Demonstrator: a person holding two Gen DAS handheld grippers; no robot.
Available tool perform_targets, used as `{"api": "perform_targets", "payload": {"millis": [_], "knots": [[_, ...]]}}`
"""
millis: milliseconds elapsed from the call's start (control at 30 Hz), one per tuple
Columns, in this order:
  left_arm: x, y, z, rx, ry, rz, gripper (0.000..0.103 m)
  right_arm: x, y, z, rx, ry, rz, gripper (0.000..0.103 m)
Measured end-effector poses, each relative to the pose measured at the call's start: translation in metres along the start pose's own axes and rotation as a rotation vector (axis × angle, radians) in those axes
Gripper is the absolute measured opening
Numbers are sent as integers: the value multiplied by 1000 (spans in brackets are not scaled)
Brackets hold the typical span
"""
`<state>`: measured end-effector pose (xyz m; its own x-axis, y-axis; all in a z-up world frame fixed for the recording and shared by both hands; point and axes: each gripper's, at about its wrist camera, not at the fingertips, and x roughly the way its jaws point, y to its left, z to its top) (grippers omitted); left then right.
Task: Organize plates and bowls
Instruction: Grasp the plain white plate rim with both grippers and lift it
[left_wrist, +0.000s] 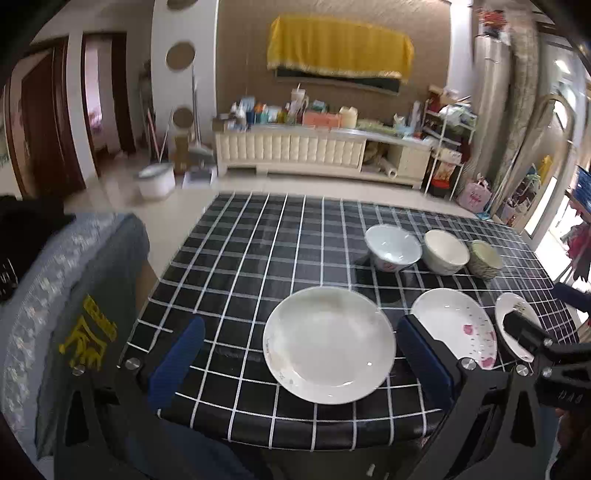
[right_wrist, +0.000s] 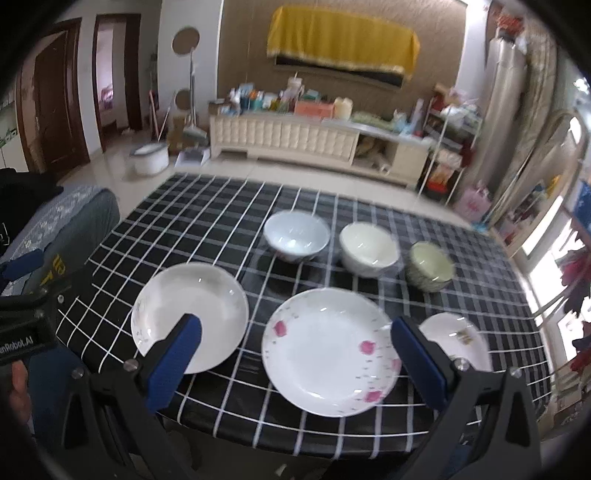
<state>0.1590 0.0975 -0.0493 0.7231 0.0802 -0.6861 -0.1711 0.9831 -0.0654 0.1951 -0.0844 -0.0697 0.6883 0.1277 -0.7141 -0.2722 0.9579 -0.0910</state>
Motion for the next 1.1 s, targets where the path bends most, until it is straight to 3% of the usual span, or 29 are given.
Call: {"api": "perform_targets", "payload": {"millis": [133,333,600,733,867,1000,1100], "knots": [[38,14,0,-24,81,5,103,34,8,2,5,46,81,103],[85,23,-4,8,157,-4,103,82,33,5,-99,108,118,102],[122,27,-7,63,232,-32,103,134,50,3,-128,222,173,85],[143,32,-13,68,297,-19,85,152,52,-1,-115,276,198,81],[160,37,-19,68,343,-41,79,166,54,1,-89,314,256,74],[172,35,-25,104,370,-29,55,181,56,-2,-108,345,219,62],[183,36,-31,113,401,-12,48,189,54,-8,-99,383,226,50]]}}
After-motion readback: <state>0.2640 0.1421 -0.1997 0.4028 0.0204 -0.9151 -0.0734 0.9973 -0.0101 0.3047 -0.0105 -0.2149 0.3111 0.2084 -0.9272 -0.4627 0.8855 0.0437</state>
